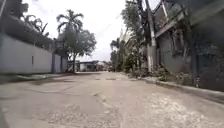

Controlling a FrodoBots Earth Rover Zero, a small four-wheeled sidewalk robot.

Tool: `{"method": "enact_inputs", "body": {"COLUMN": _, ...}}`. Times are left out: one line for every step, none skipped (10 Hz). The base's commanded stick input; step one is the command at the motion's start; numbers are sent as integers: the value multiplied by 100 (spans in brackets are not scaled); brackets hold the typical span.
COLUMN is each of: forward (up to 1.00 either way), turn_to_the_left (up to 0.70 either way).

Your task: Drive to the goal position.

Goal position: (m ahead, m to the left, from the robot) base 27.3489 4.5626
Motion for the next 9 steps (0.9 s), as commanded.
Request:
{"method": "enact_inputs", "body": {"forward": 50, "turn_to_the_left": 1}}
{"method": "enact_inputs", "body": {"forward": 50, "turn_to_the_left": 1}}
{"method": "enact_inputs", "body": {"forward": 50, "turn_to_the_left": 1}}
{"method": "enact_inputs", "body": {"forward": 50, "turn_to_the_left": 1}}
{"method": "enact_inputs", "body": {"forward": 50, "turn_to_the_left": 1}}
{"method": "enact_inputs", "body": {"forward": 50, "turn_to_the_left": 1}}
{"method": "enact_inputs", "body": {"forward": 50, "turn_to_the_left": 1}}
{"method": "enact_inputs", "body": {"forward": 50, "turn_to_the_left": 1}}
{"method": "enact_inputs", "body": {"forward": 50, "turn_to_the_left": -22}}
